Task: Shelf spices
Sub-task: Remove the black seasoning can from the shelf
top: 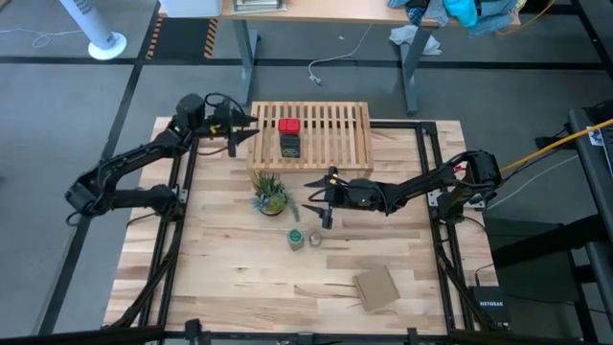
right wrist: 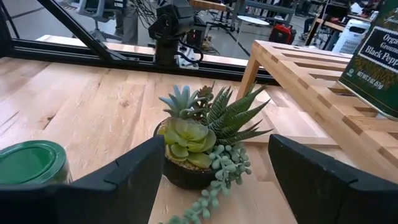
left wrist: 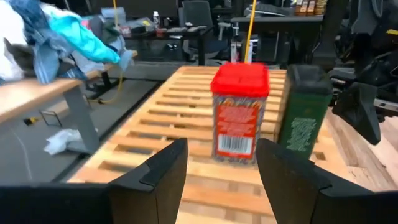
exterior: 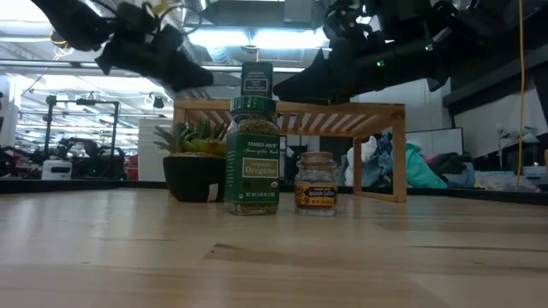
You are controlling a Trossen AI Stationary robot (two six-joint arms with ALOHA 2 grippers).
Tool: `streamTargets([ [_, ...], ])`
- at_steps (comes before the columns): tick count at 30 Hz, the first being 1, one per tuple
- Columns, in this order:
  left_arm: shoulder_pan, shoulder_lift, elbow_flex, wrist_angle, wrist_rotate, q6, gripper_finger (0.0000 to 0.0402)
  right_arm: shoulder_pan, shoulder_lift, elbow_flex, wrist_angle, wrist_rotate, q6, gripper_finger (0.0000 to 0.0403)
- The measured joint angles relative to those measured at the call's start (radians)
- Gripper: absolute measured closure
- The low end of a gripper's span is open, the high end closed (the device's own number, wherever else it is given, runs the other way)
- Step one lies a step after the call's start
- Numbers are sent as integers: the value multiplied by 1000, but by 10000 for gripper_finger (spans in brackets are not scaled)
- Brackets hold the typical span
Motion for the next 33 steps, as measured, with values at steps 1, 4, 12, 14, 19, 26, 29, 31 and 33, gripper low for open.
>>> streamTargets([
  [1, 9, 20, 0, 15, 18, -7, 215, 0, 0, 0, 0, 0, 0, 111],
  [4, 23, 86, 0, 103, 39, -36, 215, 0, 0, 0, 0, 0, 0, 111],
  [12, 13, 179, 0, 330, 14, -141, 215, 0, 0, 0, 0, 1, 1, 111],
  [14, 12, 179, 0, 329, 14, -142, 215, 0, 0, 0, 0, 1, 1, 111],
  [19, -5, 179, 0, 316, 11, -199, 215, 0, 0, 0, -1, 1, 0, 111],
  [26, -50, 179, 0, 319, -90, -211, 215, 0, 0, 0, -1, 1, 0, 111],
  [29, -65, 179, 0, 319, -139, -213, 214, 1, 0, 0, -1, 1, 0, 111],
  [31, -72, 179, 0, 316, -141, -236, 210, 0, 0, 0, -1, 1, 0, 111],
  [33, -80, 175, 0, 296, -137, -261, 205, 0, 0, 0, -2, 1, 0, 111],
])
